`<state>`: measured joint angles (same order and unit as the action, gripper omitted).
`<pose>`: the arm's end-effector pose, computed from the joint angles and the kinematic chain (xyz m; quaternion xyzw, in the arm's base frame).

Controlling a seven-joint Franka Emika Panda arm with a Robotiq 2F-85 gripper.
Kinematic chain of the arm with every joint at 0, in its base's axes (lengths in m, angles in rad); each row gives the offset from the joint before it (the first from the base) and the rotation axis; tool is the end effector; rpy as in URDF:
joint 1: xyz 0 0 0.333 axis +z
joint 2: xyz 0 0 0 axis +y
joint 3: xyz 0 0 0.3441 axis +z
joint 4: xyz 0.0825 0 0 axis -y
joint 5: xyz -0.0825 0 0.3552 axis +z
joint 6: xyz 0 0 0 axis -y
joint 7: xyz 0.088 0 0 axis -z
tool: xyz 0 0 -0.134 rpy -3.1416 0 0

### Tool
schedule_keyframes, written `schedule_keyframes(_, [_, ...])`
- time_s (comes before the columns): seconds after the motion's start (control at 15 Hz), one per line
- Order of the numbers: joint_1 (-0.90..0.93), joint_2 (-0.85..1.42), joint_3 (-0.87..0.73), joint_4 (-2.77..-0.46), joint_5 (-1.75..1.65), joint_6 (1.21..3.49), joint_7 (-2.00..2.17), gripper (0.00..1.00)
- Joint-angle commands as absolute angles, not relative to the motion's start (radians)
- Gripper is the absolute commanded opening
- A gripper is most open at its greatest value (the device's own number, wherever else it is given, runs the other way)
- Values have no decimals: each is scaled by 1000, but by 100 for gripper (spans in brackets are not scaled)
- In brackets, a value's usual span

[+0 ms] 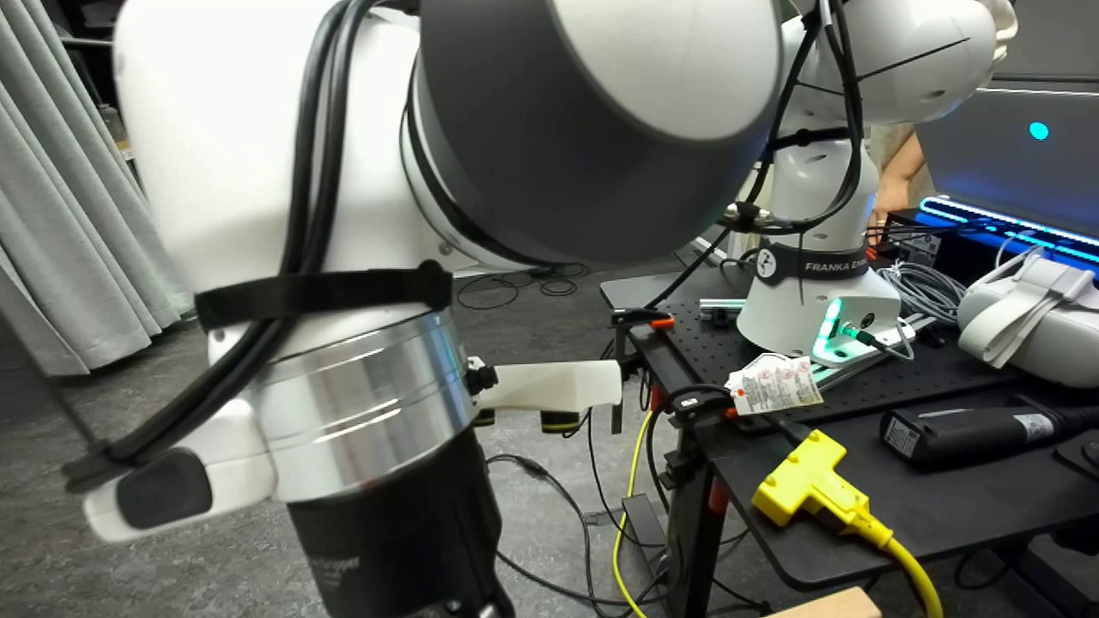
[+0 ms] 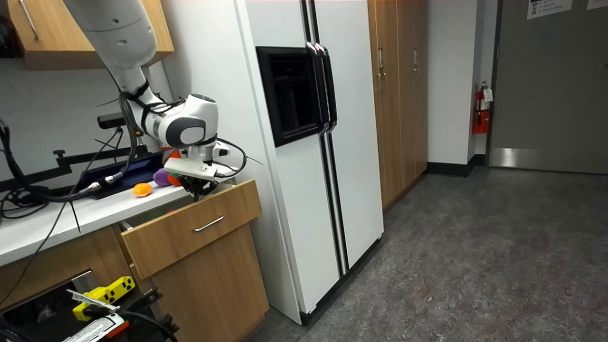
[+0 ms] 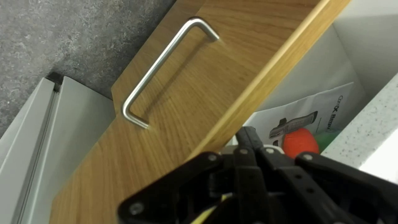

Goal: Fully open the drawer

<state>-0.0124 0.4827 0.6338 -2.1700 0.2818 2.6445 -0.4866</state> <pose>0.4683 0.3238 0.2393 -0.9016 -0.3787 -0.0118 0.2088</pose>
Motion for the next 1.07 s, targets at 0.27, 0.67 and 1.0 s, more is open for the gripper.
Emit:
schedule_keyframes(0.27, [92, 434, 507, -2157, 193, 2544, -392, 0])
schedule_keyframes(0.67, [104, 285, 391, -2293, 131, 2466, -368, 0])
schedule_keyframes(1.0, [118, 187, 307, -2382, 54, 2392, -320, 0])
